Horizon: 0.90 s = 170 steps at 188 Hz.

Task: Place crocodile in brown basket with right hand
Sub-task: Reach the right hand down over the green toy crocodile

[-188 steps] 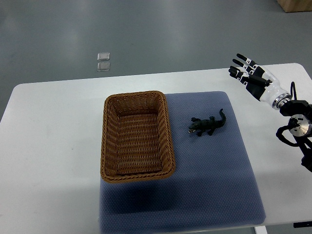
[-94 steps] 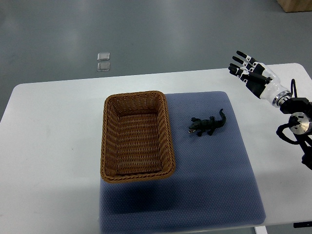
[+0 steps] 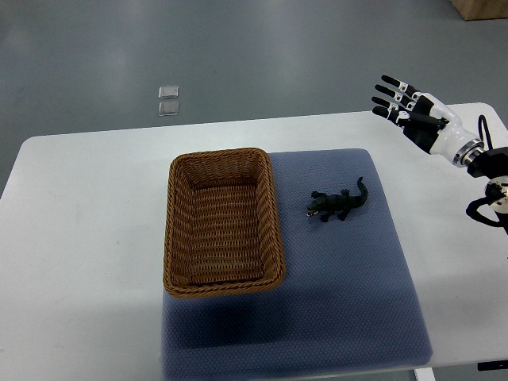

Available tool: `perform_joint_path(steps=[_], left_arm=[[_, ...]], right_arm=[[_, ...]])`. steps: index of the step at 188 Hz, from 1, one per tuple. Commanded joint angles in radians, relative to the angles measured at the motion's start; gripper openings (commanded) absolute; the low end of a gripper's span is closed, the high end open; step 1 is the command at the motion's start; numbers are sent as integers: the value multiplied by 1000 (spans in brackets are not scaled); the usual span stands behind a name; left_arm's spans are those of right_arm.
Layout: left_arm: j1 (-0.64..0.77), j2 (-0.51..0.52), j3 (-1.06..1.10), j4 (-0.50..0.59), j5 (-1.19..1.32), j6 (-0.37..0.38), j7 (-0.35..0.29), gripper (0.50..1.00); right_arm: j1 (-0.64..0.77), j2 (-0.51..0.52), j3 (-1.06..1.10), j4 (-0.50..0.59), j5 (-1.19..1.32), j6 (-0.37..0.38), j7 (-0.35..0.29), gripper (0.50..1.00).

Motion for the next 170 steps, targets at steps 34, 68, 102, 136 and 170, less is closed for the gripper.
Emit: perform_joint_path(steps=[34,68,102,136,170], left_arm=[[0,0,0,0,0,0,0,1000],[-1,0,0,0,0,0,0,1000],[0,0,0,0,0,0,0,1000],[0,0,0,0,0,0,0,1000],[0,0,0,0,-1,-1,0,1000]], right_arm=[[85,-145,-237,125,-192,19,97,928],[154,-240,-398,244,-379,10,139,928],[210,-249,-496,303,-564,-10,159,928],[271,-240,-665,338,-677,-123,182,928],[363,-239,-883,346,-714,-267,212,928]])
